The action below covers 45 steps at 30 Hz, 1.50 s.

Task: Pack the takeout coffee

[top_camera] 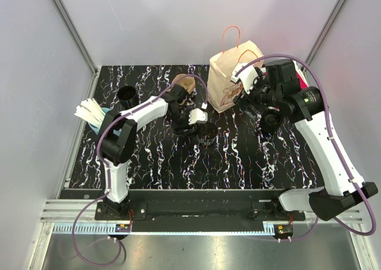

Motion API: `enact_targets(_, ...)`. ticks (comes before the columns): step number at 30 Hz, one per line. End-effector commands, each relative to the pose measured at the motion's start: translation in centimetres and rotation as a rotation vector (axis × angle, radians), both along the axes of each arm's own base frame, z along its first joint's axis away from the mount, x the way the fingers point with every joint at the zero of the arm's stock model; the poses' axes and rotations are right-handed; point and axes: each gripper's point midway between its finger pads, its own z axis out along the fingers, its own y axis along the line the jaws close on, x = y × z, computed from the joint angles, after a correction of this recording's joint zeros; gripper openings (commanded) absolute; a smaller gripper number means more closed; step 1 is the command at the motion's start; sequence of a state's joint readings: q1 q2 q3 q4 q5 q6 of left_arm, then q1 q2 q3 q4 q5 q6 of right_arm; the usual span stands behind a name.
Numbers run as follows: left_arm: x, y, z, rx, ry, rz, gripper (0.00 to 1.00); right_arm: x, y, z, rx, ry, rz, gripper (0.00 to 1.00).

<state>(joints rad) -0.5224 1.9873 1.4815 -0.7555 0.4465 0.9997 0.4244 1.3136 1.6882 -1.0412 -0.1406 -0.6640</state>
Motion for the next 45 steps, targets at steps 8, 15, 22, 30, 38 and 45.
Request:
enact_targets(8, -1.0, -1.0, 4.1, -0.119, -0.115, -0.253, 0.6, -0.5, -0.4, 1.8, 0.028, -0.046, -0.01, 0.84)
enact_targets(15, -0.3, -0.5, 2.3, -0.042, -0.102, -0.301, 0.62, -0.5, -0.3, 1.7, 0.028, -0.041, -0.008, 0.85)
enact_targets(22, -0.8, -0.9, 1.6, -0.026, -0.089, -0.335, 0.62, -0.5, -0.3, 1.6, 0.025, -0.039, -0.009, 0.85)
enact_targets(30, -1.0, -1.3, 0.6, -0.002, -0.074, -0.341, 0.59, -0.5, -0.3, 1.5, 0.025, -0.034, -0.006, 0.84)
enact_targets(38, -0.5, -1.0, -0.5, 0.042, -0.068, -0.315, 0.5, -0.5, -0.2, 1.5, 0.028, -0.031, -0.003, 0.84)
enact_targets(45, -0.4, -1.0, -0.5, 0.043, -0.068, -0.305, 0.4, -0.5, -0.2, 1.7, 0.031, -0.035, -0.003, 0.85)
